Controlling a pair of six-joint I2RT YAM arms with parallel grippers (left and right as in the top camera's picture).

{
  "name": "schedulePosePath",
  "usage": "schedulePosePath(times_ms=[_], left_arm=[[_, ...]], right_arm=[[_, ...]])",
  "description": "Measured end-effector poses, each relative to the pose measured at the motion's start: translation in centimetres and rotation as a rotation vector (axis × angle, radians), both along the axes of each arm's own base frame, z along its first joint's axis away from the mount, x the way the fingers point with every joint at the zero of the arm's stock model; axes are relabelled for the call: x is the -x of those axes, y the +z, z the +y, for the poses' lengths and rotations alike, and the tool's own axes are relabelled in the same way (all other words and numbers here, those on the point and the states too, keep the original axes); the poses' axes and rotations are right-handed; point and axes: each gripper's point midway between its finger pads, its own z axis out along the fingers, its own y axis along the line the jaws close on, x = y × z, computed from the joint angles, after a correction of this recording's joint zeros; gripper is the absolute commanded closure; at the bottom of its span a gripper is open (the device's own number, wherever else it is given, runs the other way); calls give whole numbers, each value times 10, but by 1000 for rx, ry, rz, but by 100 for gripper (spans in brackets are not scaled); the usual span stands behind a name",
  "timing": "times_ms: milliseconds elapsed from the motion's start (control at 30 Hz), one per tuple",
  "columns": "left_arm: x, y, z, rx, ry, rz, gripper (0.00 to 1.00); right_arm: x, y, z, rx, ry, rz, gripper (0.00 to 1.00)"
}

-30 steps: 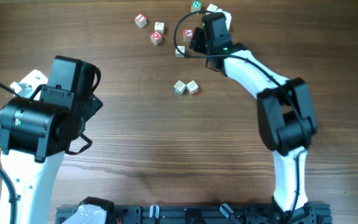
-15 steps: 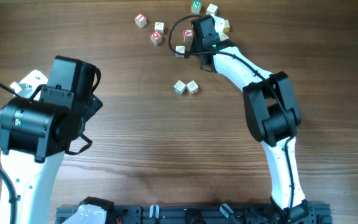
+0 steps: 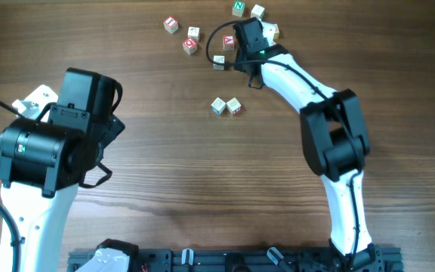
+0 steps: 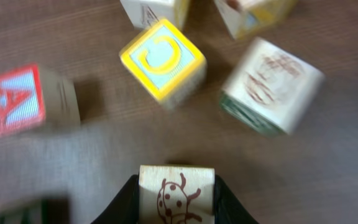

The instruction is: Form a circle

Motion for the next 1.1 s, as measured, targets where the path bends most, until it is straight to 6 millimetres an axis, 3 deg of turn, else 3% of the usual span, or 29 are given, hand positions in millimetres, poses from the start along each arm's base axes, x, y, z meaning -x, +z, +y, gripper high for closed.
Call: schedulePosePath(times_ms=[100,233,333,433,500,633,700,833,967,1100], left_arm=[[0,0,0,0,0,1,0],[0,0,0,0,0,0,0],[0,0,0,0,0,1,0],[0,0,0,0,0,1,0],[0,0,0,0,0,0,0],[0,0,0,0,0,0,0],[0,0,0,0,0,0,0],[0,0,0,0,0,-1,0],[0,0,0,0,0,1,0],[0,0,0,0,0,0,0]], right_arm=[[28,57,-8,-4,11,35,92],[89,147,-23,-46,41,81,94],[137,174,-32,-64,67,171,95],[176,162,-28,-41,93,319,95],[191,150,-15,-28,124,365,94],[204,108,37,-31,234,336,91],[207,75,61,-62,266,289,94],[210,22,72,-114,265,232,95],[209,-3,72,-153,257,172,94],[204,-10,74,-164,266,132,89]])
